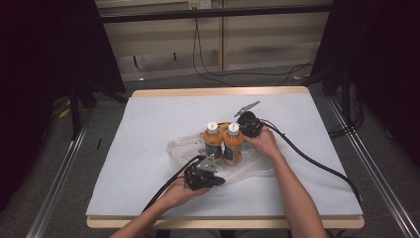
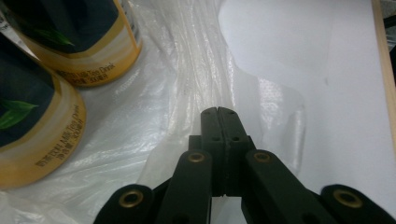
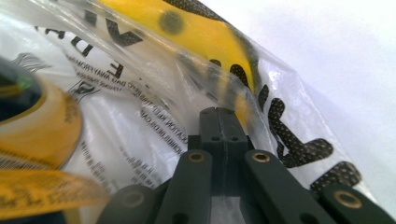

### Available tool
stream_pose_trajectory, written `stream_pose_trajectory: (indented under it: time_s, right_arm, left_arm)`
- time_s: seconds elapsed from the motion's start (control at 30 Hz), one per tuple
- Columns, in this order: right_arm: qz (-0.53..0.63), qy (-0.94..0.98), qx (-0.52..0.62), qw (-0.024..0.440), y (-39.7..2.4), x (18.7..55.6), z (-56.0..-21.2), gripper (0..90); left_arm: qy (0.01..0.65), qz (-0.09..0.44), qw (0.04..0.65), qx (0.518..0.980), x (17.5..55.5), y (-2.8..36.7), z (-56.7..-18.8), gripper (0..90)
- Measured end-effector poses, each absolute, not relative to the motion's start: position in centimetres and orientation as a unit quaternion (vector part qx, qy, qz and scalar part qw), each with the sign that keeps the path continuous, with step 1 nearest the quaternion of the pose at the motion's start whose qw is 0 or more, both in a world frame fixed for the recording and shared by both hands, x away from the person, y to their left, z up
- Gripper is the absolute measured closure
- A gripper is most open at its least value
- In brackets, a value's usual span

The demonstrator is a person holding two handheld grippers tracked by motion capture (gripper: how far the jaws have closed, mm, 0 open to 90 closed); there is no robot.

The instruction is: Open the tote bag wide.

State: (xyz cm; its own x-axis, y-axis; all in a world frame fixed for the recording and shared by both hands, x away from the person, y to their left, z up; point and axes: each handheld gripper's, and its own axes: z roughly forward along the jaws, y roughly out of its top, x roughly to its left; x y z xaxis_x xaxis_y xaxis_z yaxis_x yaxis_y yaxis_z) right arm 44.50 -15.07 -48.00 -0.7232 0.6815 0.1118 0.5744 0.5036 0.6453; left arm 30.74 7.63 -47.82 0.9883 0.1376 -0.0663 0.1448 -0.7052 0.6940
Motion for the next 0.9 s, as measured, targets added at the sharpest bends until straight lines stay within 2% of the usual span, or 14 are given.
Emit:
stream_pose_trajectory:
  time_s: [0.9]
  right_arm:
    - [0.333,0.849,0.398,0.098,-14.6,46.0,-48.1,90.0]
  left_arm:
    - [0.068,-0.018,0.376,0.924,29.0,8.0,-47.8,90.0]
